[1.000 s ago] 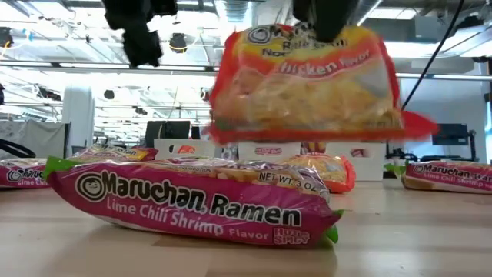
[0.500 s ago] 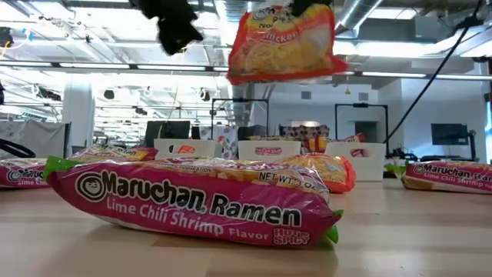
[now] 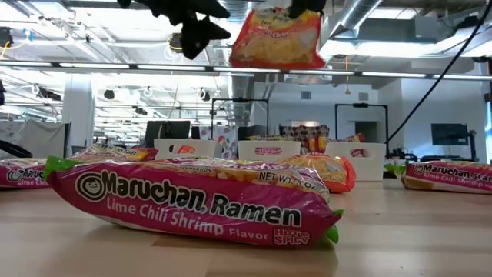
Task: Sort Maruchan noodles
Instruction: Put the orange noodle pack into the left white bin
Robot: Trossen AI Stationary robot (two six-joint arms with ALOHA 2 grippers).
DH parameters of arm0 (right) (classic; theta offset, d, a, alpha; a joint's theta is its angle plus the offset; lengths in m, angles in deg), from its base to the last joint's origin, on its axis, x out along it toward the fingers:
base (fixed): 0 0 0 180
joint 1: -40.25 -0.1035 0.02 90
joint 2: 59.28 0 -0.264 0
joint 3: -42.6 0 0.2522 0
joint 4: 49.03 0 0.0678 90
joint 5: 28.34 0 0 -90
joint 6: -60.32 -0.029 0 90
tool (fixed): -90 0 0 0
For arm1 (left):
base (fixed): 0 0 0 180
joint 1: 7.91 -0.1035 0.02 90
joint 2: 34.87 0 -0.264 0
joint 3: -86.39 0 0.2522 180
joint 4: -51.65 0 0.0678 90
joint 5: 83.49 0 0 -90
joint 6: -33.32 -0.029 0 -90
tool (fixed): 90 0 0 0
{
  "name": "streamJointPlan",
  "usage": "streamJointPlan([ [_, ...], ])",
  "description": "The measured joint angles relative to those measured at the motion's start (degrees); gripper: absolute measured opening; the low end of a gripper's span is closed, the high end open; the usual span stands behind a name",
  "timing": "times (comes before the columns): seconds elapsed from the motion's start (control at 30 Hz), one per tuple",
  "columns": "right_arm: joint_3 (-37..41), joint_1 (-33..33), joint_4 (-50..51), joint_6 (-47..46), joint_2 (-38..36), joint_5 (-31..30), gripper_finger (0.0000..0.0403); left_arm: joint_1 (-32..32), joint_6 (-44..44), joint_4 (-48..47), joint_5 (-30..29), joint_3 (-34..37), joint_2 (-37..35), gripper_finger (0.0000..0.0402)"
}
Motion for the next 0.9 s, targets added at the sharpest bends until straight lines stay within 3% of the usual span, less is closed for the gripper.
streamJointPlan([
  [0.53,-1.56,3.55,-0.40,7.97,-0.07,1.37,0.0005,-4.44,2.17,12.21,11.81,0.05,8.76,0.0161],
  [0.67,-1.56,4.73,0.59,8.29,-0.07,1.35,0.0005,-5.25,3.61,16.08,17.36,0.02,11.02,0.0161],
  [0.9,-1.56,6.21,0.14,9.75,-0.07,1.37,0.0005,-5.32,4.83,22.46,15.99,0.02,13.26,0.0161],
])
